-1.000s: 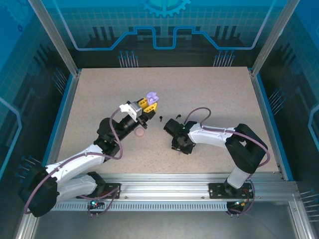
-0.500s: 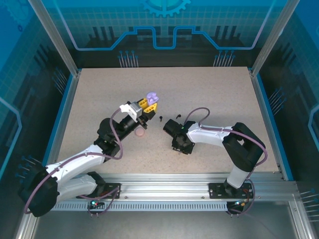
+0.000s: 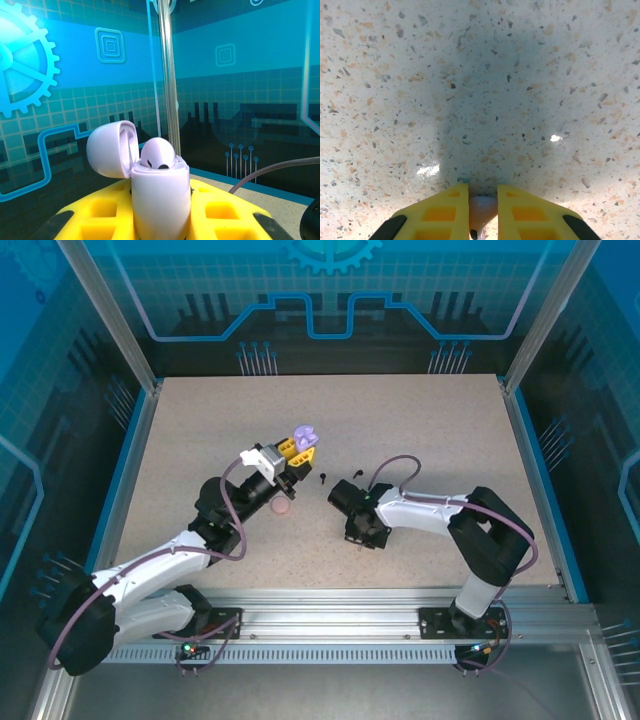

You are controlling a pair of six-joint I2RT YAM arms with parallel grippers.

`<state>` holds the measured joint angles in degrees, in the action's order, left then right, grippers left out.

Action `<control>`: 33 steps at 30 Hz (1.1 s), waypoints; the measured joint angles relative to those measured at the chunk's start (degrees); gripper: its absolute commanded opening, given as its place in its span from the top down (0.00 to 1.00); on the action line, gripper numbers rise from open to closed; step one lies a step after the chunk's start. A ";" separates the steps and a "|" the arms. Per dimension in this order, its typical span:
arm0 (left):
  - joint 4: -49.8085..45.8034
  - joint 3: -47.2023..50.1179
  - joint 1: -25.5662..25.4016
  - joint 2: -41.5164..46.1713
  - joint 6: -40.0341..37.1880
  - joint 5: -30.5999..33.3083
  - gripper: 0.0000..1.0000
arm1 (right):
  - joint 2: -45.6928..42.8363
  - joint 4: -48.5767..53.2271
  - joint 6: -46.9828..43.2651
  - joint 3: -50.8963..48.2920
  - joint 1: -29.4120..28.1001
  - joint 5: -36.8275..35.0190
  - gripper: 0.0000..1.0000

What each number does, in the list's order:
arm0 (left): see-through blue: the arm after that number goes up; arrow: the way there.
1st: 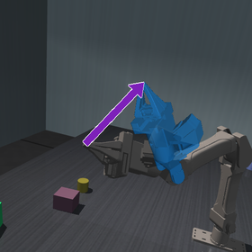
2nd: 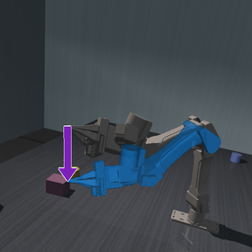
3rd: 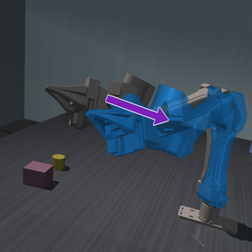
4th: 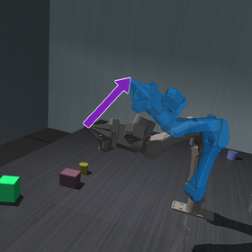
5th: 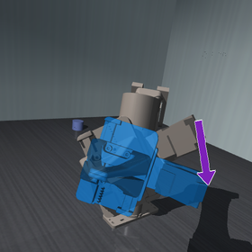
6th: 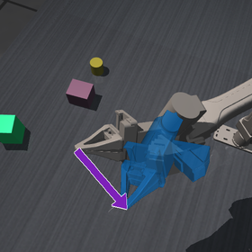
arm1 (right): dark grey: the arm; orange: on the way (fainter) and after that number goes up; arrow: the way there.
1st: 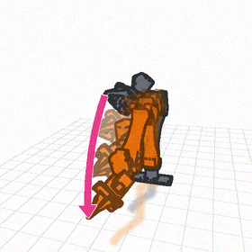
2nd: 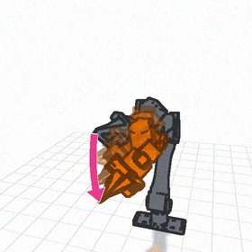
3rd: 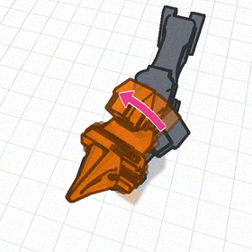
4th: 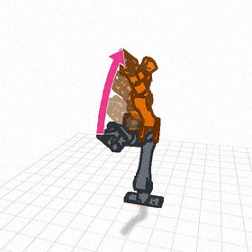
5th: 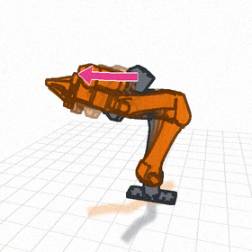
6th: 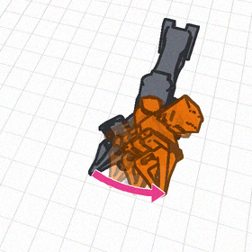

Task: Insert wireless bluetooth earbuds into charging case

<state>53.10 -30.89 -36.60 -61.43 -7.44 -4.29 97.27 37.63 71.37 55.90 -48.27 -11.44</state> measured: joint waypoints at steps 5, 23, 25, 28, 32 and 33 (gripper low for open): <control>-0.04 0.00 0.00 0.44 0.02 0.00 1.00 | -4.59 -3.61 -3.72 -2.80 -0.46 -1.49 0.84; -0.94 -0.02 0.00 2.21 1.33 -1.29 1.00 | -27.54 -2.49 -24.65 11.23 1.51 -6.16 0.84; -1.29 -0.04 0.00 2.21 1.36 -1.60 1.00 | -28.72 -2.47 -27.32 14.40 2.05 -6.14 0.84; -1.84 -0.13 0.00 2.21 1.36 -2.23 1.00 | -29.55 -2.54 -31.01 19.26 2.62 -5.86 0.83; -2.21 -0.24 0.00 2.19 1.36 -3.10 1.00 | -29.68 -2.99 -35.32 25.09 2.99 -4.55 0.83; -2.23 -0.31 0.00 2.12 1.36 -3.26 1.00 | -29.68 -3.26 -36.11 26.12 3.04 -4.20 0.83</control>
<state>50.87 -31.20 -36.60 -59.31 -6.09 -7.55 67.59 34.37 35.27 82.02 -45.23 -15.64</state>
